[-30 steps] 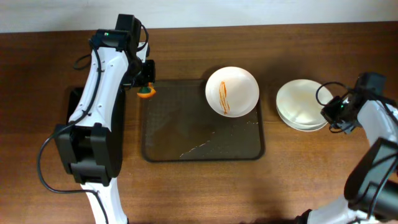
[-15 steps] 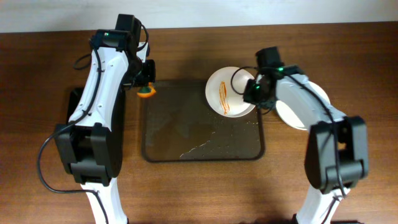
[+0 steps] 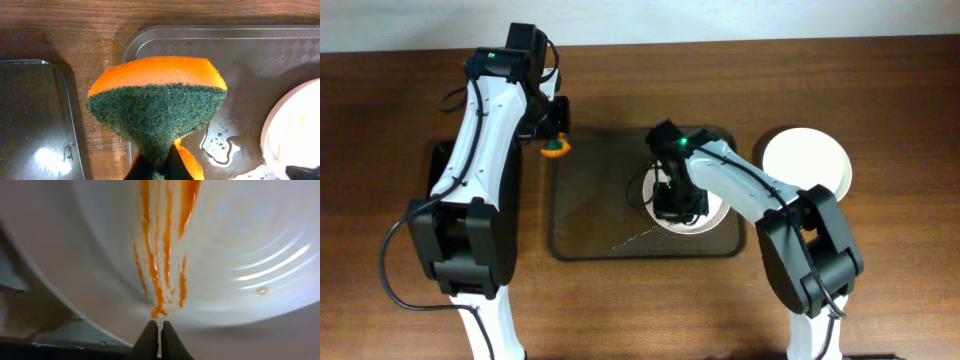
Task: Clean dirty plates on tray and stack at the side
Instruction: 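Grasp the last plate rim with the right gripper and pull it toward center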
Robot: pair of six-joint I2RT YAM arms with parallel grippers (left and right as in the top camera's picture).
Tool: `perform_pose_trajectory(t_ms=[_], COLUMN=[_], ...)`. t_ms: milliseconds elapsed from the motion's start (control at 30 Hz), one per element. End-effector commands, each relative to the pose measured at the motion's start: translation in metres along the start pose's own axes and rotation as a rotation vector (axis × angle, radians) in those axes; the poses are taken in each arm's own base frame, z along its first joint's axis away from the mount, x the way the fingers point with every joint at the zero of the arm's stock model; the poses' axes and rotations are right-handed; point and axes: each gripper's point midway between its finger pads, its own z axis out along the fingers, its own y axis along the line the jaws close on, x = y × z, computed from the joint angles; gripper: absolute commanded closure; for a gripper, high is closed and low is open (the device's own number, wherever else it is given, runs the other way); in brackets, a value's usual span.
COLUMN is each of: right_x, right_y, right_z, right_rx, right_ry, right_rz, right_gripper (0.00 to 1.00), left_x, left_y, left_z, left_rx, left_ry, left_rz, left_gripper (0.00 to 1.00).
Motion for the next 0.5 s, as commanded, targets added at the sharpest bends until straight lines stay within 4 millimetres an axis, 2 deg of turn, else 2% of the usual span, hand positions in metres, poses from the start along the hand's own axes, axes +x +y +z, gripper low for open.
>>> perform_pose_trajectory(t_ms=[0,33,100,133,200,367,433,467], right_x=[-0.046,-0.058,-0.074,-0.08,-0.081,-0.071,-0.062,-0.058], right_y=[-0.012,-0.027,-0.064,-0.091,-0.111,-0.12,-0.113,-0.107], right_z=[-0.08,-0.089,-0.09,-0.08,-0.063,-0.022,-0.009,-0.005], right_rx=[-0.04,-0.014,0.019,0.038,0.032,0.015,-0.044,-0.077], right_ry=[-0.207,-0.242,-0.247,-0.222,-0.191,-0.161,-0.136,-0.125], right_rz=[-0.014,-0.011,-0.052,-0.084,-0.092,-0.092,-0.095,-0.094], right_gripper=[0.92,0.87,0.69,0.61,0.53,0.53,0.54,0.6], left_x=[0.001,0.001,0.001,0.001,0.001,0.001,0.001,0.001], left_y=[-0.001,-0.001,-0.001,-0.001,-0.001,-0.001,-0.001,-0.001], left_z=[0.004,0.004,0.004,0.004,0.004,0.004,0.004,0.004], left_rx=[0.006,0.007,0.007,0.007,0.007,0.007,0.007,0.007], left_ry=[0.011,0.011,0.011,0.01,0.01,0.01,0.01,0.01], left_rz=[0.017,0.017,0.017,0.017,0.017,0.017,0.017,0.017], left_gripper=[1.0,1.0,1.0,1.0,1.0,1.0,1.0,1.0])
